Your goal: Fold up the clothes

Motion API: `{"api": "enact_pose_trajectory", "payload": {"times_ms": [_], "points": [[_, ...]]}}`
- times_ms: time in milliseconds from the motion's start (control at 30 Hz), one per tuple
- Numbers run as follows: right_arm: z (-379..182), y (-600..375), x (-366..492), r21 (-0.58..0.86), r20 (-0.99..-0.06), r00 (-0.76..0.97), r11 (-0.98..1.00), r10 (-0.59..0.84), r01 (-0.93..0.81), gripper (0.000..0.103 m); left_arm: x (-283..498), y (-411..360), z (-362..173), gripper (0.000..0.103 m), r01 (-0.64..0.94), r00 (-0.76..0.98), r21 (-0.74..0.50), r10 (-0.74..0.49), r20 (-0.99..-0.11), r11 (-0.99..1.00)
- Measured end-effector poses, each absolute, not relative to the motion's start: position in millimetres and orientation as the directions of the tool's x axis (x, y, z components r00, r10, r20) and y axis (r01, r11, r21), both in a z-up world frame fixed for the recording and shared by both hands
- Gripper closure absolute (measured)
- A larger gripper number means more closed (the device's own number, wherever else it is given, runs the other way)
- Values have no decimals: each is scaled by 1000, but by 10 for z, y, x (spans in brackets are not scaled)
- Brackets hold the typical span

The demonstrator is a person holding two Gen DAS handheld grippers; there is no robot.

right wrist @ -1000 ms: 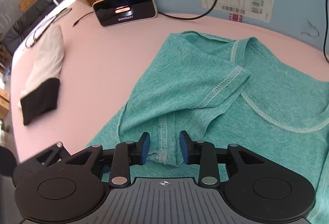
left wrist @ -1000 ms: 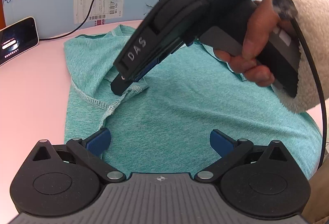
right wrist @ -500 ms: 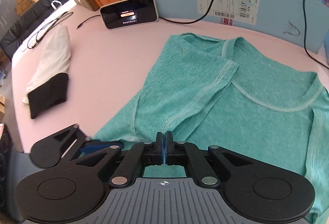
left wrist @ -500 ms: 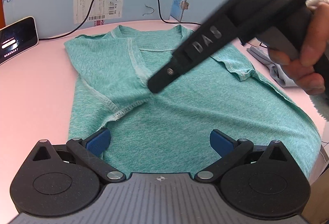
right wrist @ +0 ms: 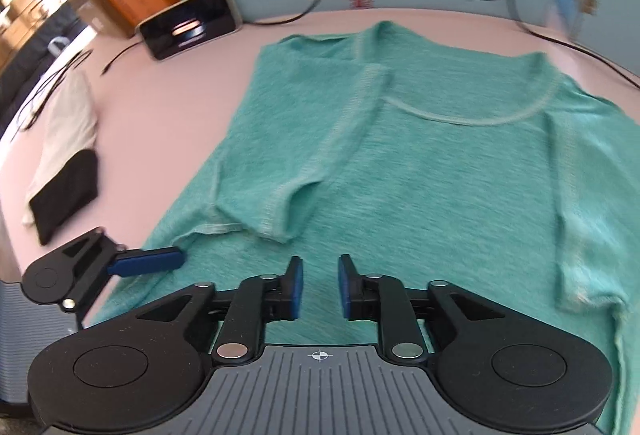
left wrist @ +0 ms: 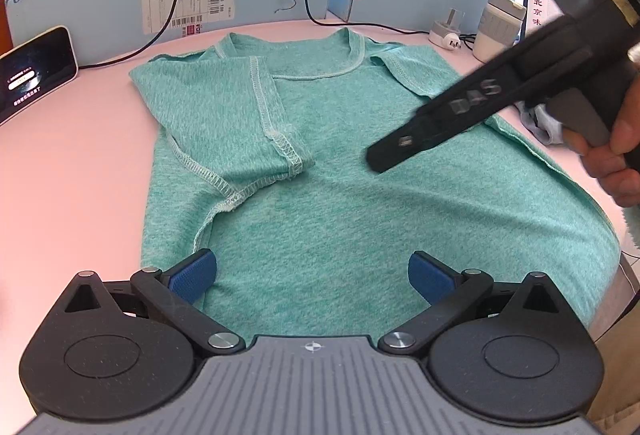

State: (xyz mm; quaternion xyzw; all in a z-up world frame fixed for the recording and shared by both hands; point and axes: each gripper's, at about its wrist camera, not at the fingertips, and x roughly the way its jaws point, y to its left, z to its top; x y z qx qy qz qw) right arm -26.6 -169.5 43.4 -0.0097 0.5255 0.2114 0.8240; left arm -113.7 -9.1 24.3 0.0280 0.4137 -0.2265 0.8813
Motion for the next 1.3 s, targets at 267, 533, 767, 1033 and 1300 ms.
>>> {"api": "enact_pose_trajectory", "payload": {"times_ms": [267,533,767,1033,1300], "points": [[636,-2460,-676,145,-876,443,980,191,-135,69,-1156,205,340,0,312,527,-214,-356,-771,926],[573,-3098,-1327,111,-901,431,989,59,98,69,-1261,658,383,0,163,503,-227,-279,-818,960],[520,-3450,-1871,76,-917,398,963,-35,259,68,-1378,912,412,0,104,490,-191,-217,-844,976],[468,-3572,-2332,66,-917,387,919,-97,388,49,-1319,646,536,0,261,485,-169,-280,-829,951],[345,-3619,-2619,59,-922,364,882,-132,468,42,-1275,547,564,0,304,477,-167,-302,-826,938]]}}
